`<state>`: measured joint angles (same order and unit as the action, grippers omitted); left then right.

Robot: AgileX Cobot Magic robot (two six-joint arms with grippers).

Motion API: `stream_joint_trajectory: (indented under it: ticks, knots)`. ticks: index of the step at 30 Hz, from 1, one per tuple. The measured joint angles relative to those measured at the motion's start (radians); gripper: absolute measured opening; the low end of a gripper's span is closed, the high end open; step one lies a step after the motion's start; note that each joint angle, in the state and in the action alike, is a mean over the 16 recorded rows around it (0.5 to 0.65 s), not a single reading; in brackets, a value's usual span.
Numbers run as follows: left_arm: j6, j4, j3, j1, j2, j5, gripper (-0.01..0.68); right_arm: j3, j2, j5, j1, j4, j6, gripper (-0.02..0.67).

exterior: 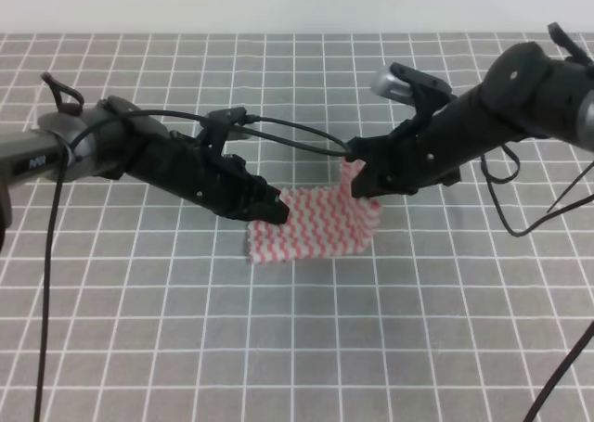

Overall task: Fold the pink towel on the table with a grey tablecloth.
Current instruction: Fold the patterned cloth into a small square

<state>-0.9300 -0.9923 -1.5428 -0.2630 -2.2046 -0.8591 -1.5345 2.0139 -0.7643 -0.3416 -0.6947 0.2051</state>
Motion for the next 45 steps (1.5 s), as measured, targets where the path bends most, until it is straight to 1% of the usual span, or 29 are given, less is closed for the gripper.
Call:
stream_joint_trajectory:
  ticks: [7, 20, 27, 35, 45]
  knots:
    - [-0.018, 0.002, 0.002, 0.001, 0.028, -0.006, -0.003, 0.000, 0.001, 0.028, -0.023, -0.001, 0.000, -0.015]
    - [-0.028, 0.035, 0.003, 0.023, 0.112, -0.066, -0.003, 0.000, 0.002, 0.032, -0.026, 0.002, -0.004, -0.015]
    - [-0.020, 0.053, 0.003, 0.033, 0.077, -0.083, -0.003, 0.000, 0.002, 0.030, -0.026, 0.001, -0.010, -0.014]
    - [-0.018, 0.048, 0.003, 0.033, 0.019, -0.064, -0.003, 0.000, 0.002, 0.027, -0.030, -0.032, -0.012, -0.014]
    - [-0.020, 0.034, 0.002, 0.032, 0.003, -0.053, -0.003, -0.001, 0.014, 0.051, -0.071, -0.083, -0.008, -0.014]
